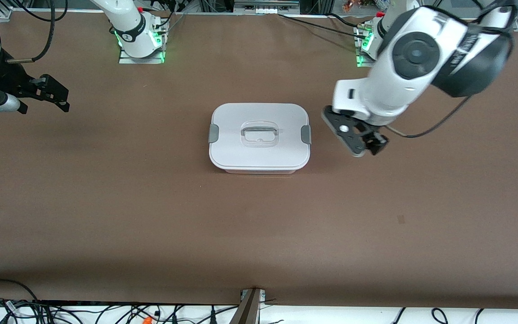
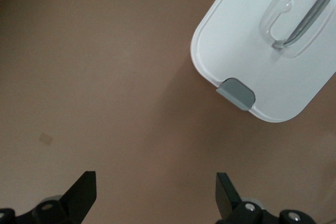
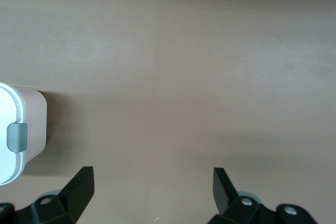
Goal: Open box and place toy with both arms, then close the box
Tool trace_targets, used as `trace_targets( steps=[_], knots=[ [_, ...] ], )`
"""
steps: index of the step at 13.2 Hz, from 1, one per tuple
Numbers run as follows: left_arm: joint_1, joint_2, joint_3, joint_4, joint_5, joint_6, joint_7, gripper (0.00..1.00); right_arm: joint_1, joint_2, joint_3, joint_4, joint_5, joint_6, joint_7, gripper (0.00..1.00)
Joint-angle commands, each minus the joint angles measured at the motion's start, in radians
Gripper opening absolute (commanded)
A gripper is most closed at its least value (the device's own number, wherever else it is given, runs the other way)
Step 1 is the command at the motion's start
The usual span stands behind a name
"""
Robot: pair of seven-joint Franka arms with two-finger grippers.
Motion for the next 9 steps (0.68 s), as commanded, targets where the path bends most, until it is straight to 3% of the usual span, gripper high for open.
trace_targets(
  steps=[1,6,9],
  knots=[
    [0.017,-0.03,0.027,0.042,-0.017,-0.074,0.005,1.0,-0.009,0.008,0.006,0.02,0.019,-0.005,0.007,1.0],
    [-0.148,-0.176,0.472,-0.016,-0.184,-0.048,-0.011,1.0,-0.009,0.008,0.004,0.02,0.019,-0.007,0.007,1.0],
    [-0.187,-0.3,0.603,-0.155,-0.187,0.094,-0.12,1.0,-0.009,0.008,0.004,0.02,0.019,-0.007,0.009,1.0]
  ],
)
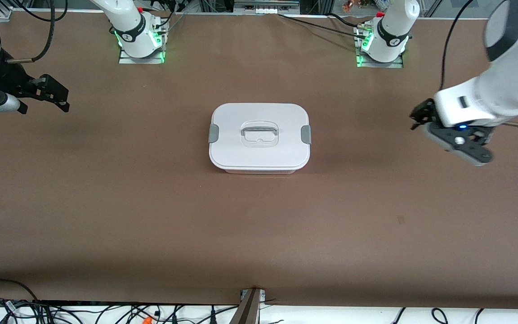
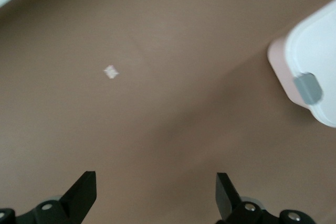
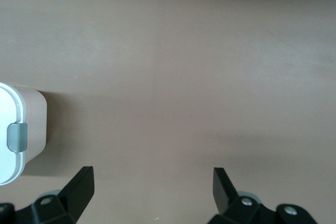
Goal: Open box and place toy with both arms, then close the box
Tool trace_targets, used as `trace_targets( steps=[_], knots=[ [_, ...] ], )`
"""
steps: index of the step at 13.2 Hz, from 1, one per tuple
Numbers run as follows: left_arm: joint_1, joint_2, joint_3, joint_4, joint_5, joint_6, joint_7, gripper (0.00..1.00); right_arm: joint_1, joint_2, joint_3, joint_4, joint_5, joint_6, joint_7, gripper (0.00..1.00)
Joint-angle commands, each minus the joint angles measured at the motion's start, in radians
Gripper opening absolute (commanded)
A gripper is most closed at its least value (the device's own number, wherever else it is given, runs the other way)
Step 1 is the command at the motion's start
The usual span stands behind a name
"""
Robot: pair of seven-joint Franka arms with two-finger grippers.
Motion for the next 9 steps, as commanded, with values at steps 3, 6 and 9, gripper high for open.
trace_targets(
  steps=[3,6,9],
  knots=[
    [-0.033,-0.21,0.089,-0.225,-0.024,0.11,-0.408,1.0,-0.009,0.008,0.004,0.02,0.019,-0.009,0.009,1.0],
    [-0.033,-0.245,0.118,-0.243,-0.025,0.108,-0.521,1.0,-0.009,0.006,0.004,0.02,0.019,-0.009,0.007,1.0],
    [-0.036,-0.235,0.149,-0.225,-0.024,0.056,-0.514,1.0,-0.009,0.008,0.004,0.02,0.019,-0.009,0.007,1.0]
  ],
)
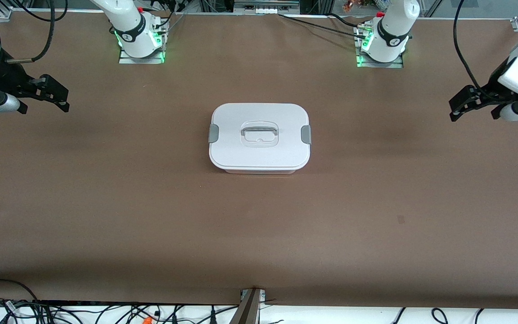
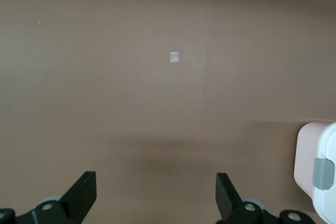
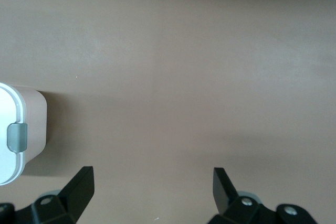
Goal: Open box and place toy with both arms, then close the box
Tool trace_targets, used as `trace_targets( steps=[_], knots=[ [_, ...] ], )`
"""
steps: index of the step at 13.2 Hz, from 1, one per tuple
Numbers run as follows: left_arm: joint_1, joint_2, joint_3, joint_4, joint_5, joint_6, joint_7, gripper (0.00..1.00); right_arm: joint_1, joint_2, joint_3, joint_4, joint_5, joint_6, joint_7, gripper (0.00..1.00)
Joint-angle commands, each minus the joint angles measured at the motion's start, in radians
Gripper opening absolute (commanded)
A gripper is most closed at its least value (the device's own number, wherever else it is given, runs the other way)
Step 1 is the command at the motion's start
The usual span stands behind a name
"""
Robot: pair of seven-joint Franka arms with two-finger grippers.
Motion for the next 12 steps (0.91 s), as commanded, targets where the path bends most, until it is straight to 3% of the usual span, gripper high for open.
trace_targets(
  steps=[1,12],
  knots=[
    [-0.015,-0.014,0.024,-0.014,-0.013,-0.035,-0.014,1.0,-0.009,0.008,0.004,0.02,0.019,-0.009,0.007,1.0],
    [-0.013,0.026,0.05,0.022,-0.022,-0.063,0.062,1.0,-0.009,0.008,0.004,0.02,0.019,-0.012,0.007,1.0]
  ],
)
